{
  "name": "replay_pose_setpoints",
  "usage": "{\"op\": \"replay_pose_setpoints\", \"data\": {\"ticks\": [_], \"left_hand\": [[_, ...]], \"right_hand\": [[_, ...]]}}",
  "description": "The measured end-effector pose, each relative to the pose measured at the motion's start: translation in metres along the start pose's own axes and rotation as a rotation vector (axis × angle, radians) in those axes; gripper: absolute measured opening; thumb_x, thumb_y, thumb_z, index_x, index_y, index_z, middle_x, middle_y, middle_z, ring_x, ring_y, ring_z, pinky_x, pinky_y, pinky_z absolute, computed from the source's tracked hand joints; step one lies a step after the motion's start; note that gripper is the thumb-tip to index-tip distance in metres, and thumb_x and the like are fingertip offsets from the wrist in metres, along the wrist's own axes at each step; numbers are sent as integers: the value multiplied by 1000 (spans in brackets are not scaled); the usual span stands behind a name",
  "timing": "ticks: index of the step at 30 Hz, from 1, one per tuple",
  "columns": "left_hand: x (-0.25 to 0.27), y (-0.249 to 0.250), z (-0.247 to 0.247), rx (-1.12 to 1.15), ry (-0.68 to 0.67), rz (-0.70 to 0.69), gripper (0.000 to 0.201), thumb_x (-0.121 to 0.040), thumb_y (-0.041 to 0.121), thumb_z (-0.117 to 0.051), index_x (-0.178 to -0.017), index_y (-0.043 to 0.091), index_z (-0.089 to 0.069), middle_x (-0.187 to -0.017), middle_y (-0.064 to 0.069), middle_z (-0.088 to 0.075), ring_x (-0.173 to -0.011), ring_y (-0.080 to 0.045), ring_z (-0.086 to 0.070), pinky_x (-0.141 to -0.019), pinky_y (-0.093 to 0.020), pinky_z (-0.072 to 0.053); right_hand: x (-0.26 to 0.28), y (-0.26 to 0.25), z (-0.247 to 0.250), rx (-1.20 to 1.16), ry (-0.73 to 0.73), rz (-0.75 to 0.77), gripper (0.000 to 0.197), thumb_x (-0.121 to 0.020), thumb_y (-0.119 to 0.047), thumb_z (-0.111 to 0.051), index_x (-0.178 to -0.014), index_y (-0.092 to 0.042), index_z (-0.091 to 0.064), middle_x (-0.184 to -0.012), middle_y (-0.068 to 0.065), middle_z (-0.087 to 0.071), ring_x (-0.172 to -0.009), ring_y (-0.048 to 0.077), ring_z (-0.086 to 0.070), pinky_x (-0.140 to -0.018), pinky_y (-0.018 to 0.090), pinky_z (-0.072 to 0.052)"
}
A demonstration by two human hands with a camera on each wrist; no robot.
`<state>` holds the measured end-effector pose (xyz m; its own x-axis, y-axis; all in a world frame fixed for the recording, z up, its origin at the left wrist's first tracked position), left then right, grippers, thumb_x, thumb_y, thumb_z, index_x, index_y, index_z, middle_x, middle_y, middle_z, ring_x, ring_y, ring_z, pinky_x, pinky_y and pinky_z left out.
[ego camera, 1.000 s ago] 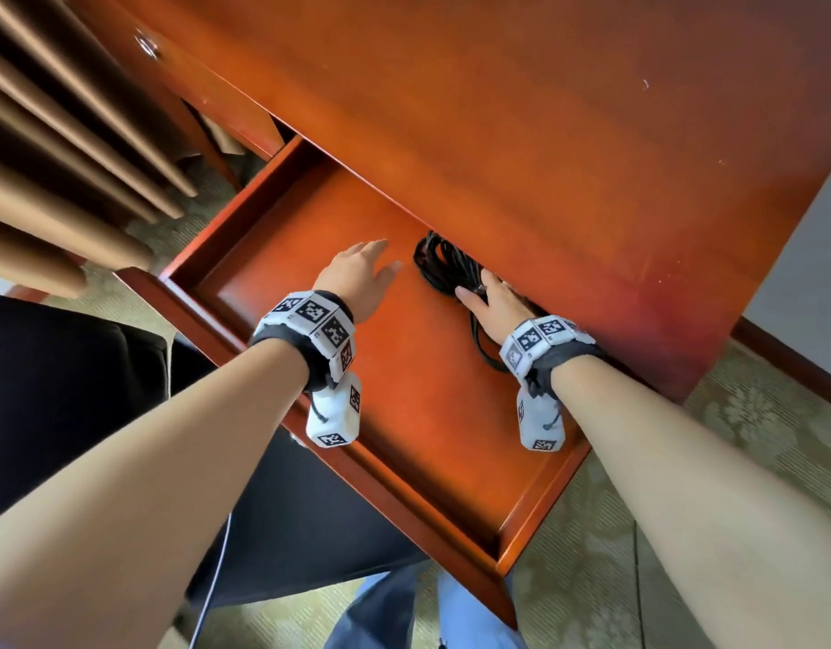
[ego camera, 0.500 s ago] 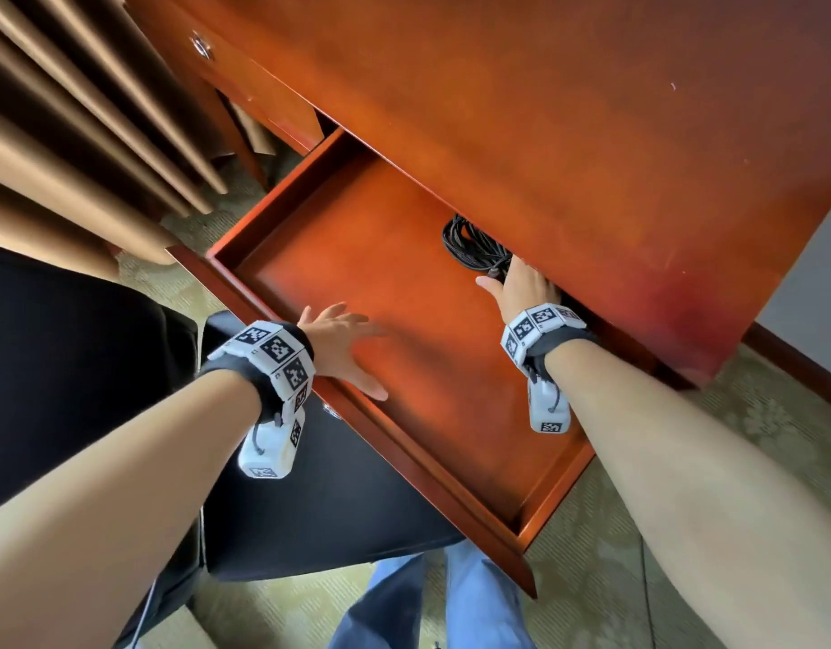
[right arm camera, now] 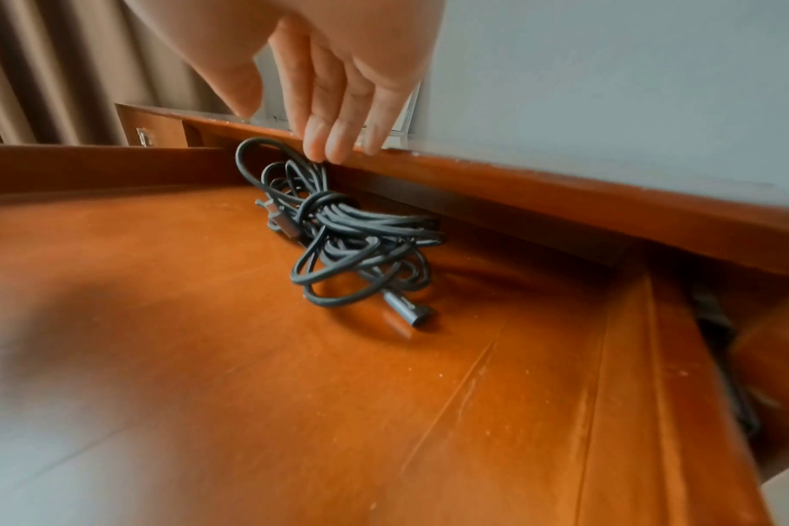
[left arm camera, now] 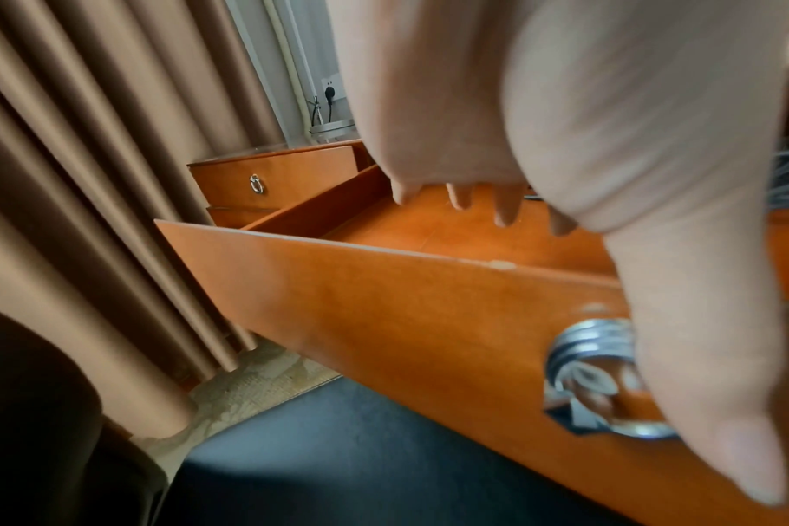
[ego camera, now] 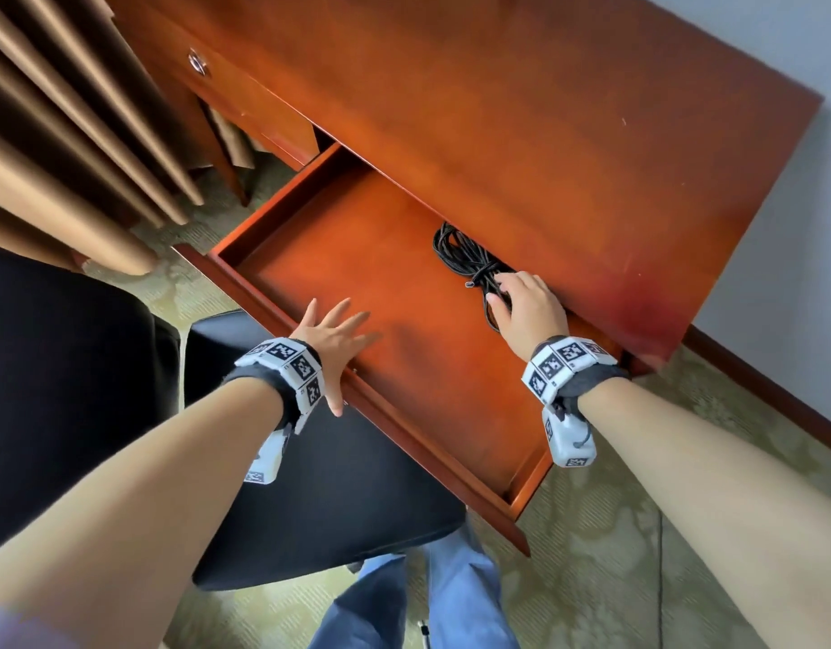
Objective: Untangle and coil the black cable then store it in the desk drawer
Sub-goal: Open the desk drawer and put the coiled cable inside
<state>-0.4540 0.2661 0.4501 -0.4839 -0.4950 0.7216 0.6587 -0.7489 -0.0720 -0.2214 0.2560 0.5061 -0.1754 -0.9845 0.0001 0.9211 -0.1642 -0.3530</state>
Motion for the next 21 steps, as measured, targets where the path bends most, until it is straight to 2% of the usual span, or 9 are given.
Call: {"op": "replay_pose_setpoints", "data": {"ticks": [4,9,12,15,19,21], "left_hand": [[-5,3,23,-48,116,38,137,-56,59,-79,-148,28,16,-157,-1,21,-143,-29,22,-113,-59,5],[-16,4,57,-25,264,137,142,-55,60,-80,-147,22,22,-157,-6,21,-144,-31,19,-114,-57,4],[-27,10,79,-29,303,156,141,-57,57,-80,-147,19,22,-157,-8,19,-144,-31,16,-114,-55,4],[-43,17,97,-16,308,133,140,-58,55,-81,-147,19,21,-157,-9,19,-145,-31,16,-114,-53,4],[-66,17,121,37,314,85,145,-53,55,-84,-145,26,26,-154,-11,27,-143,-32,20,-114,-53,5],[-74,18,132,35,330,79,149,-50,56,-85,-143,27,28,-153,-11,29,-143,-32,21,-114,-52,5]], "right_hand": [[1,3,20,44,58,6,38,-93,-28,-52,-123,-5,-55,-122,13,-57,-112,32,-49,-94,39,-37],[2,20,27,80,-38,-83,66,-90,-51,-48,-138,-7,-40,-142,12,-41,-131,28,-35,-111,38,-24],[1,30,23,96,-170,-119,83,-85,-64,-46,-146,-12,-25,-153,10,-26,-142,25,-21,-117,43,-13],[1,41,16,110,-320,-164,97,-78,-73,-44,-150,-17,-11,-158,7,-11,-146,24,-7,-118,48,-4],[-4,52,9,68,-440,-244,112,-68,-80,-50,-150,-23,2,-159,6,4,-146,26,5,-116,53,1],[-7,53,2,106,-514,-231,119,-65,-81,-53,-149,-24,8,-158,9,11,-146,28,11,-115,55,2]]}}
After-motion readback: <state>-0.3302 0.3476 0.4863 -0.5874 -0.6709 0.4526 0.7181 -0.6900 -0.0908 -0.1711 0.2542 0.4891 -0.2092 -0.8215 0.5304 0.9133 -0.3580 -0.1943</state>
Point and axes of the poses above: each hand's wrist, its own x-axis away from the middle knuckle, its own z-axis out of the back of the hand, y = z × x, the point moved 10 cm from there along -x, towards the middle knuckle
